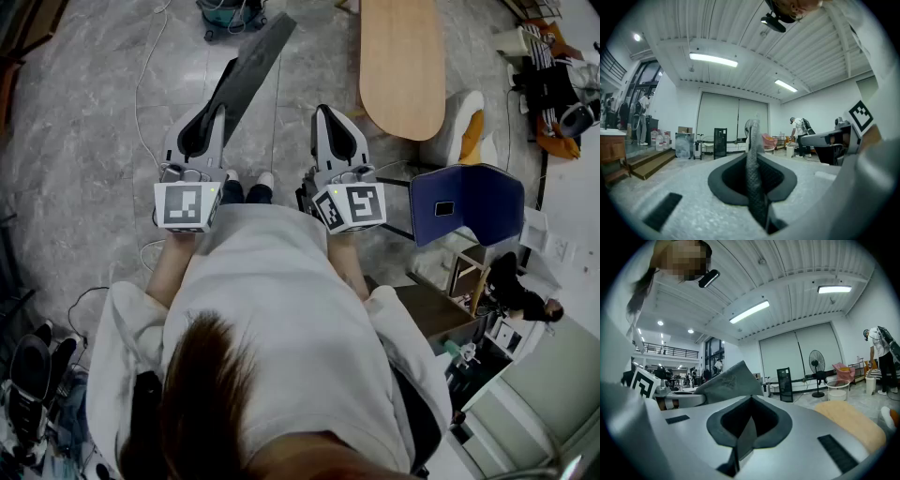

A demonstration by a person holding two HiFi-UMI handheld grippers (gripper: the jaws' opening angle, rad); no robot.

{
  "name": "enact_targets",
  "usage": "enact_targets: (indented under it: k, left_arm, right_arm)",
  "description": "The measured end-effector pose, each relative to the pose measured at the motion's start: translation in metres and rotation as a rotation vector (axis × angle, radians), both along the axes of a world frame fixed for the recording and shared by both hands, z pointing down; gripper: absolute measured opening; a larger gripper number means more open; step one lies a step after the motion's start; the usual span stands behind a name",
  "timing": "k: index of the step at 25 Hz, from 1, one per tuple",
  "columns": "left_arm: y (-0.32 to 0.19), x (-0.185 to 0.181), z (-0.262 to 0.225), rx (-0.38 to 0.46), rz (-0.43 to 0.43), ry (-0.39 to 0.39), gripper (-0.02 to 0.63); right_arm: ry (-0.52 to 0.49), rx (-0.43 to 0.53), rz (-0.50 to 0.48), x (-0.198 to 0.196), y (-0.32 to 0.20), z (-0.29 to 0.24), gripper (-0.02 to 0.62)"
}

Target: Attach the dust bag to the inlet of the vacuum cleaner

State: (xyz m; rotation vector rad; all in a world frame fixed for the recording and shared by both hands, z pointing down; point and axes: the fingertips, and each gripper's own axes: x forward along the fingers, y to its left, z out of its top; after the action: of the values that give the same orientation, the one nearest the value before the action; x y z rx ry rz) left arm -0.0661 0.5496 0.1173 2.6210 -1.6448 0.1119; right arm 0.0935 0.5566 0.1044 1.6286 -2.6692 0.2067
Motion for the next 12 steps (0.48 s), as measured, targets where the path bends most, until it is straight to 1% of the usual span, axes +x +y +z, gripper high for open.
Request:
enact_targets:
  k: [5, 12]
  left_arm:
    - [0.004, 0.007, 0.005, 0.0, -0.001, 0.01, 0.037]
    - [0.007, 0.02, 0.005, -0.004, -0.014, 0.002, 0.037]
  right_arm:
    - [-0.007, 0.003, 0.0, 0.008, 0.001, 0.001, 0.001]
    - [-0.014, 0.013, -0.013, 0.022, 0.004, 0.0, 0.0]
